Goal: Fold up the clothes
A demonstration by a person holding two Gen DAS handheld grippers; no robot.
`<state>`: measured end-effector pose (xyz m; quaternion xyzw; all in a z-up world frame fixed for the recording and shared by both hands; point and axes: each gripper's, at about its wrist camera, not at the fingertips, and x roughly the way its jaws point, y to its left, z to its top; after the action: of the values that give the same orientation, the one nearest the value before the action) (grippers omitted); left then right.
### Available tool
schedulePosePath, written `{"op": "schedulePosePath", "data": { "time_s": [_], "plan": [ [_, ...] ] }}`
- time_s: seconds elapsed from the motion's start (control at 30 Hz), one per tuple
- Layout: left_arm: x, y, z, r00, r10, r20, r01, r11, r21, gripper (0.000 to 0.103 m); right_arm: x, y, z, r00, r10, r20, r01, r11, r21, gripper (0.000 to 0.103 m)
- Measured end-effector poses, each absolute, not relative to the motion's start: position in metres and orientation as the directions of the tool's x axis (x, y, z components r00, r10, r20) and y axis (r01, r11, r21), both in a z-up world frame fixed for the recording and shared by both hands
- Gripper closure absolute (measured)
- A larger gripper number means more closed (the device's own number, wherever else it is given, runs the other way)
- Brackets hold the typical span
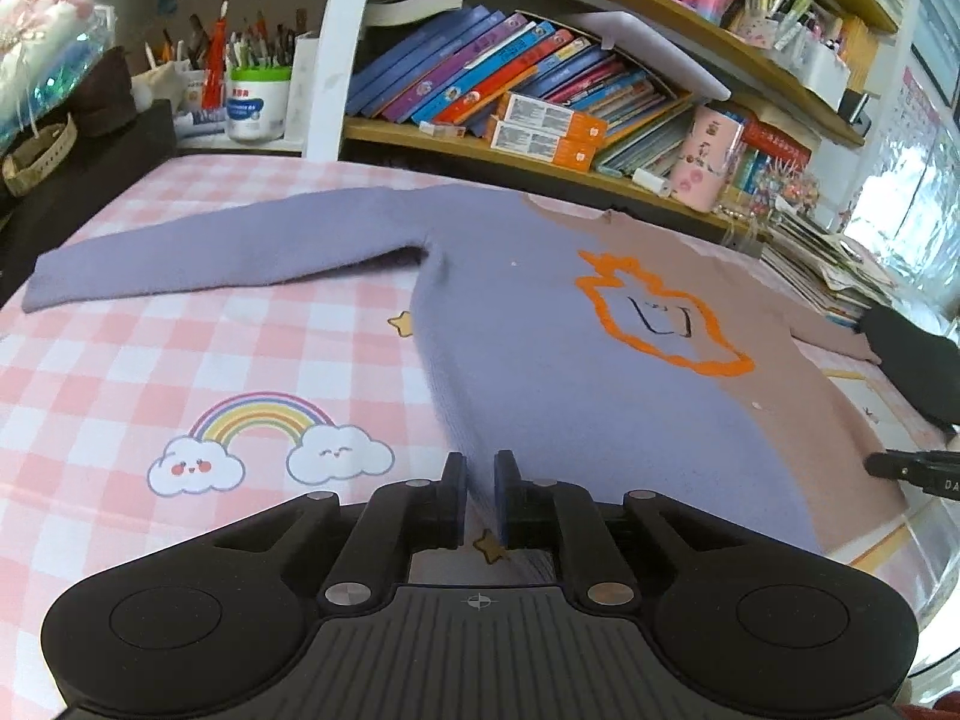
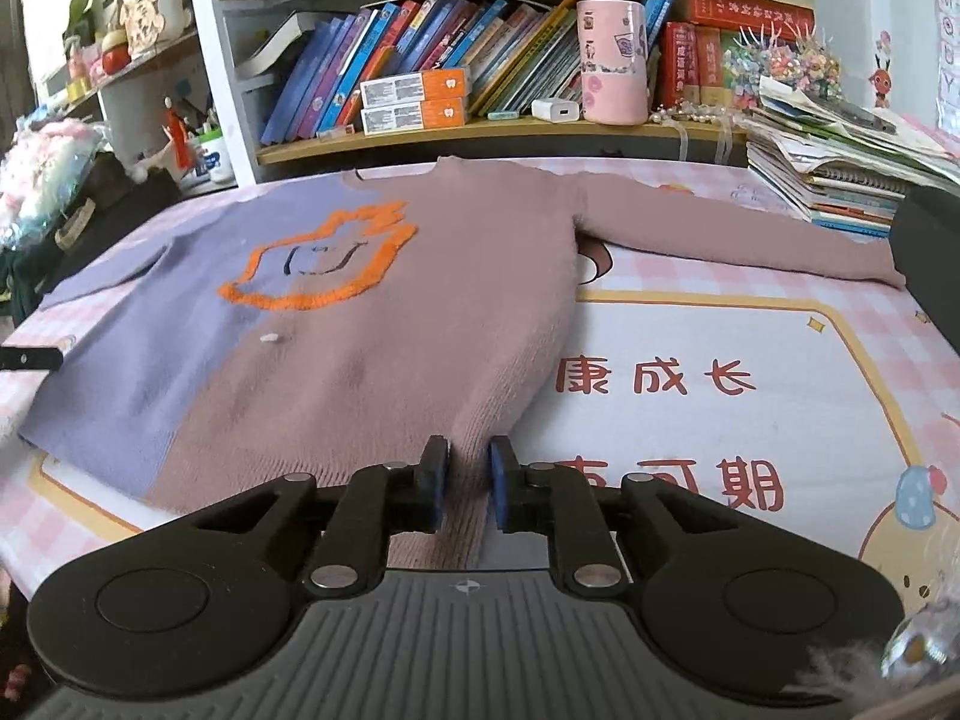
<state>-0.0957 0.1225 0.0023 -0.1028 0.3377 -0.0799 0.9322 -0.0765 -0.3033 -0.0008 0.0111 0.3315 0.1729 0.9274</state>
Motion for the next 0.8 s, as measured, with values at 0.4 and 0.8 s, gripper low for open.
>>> {"op": "schedulePosePath", "data": {
  "time_s": [0.4, 0.8],
  "plan": [
    [-0.091, 0.125, -0.009, 0.755, -0.235, -0.612, 0.064, 0.956, -0.288, 0.095, -0.071, -0.300, -0.004, 0.717, 0.324, -0.617, -0.322, 0.939, 0.119, 0.079],
    [-0.104, 0.121, -0.009, 0.756, -0.247, -0.606, 0.086, 0.955, -0.283, 0.099, -0.076, -0.308, -0.003, 0.717, 0.322, -0.618, -0.288, 0.945, 0.158, 0.092]
  ]
}}
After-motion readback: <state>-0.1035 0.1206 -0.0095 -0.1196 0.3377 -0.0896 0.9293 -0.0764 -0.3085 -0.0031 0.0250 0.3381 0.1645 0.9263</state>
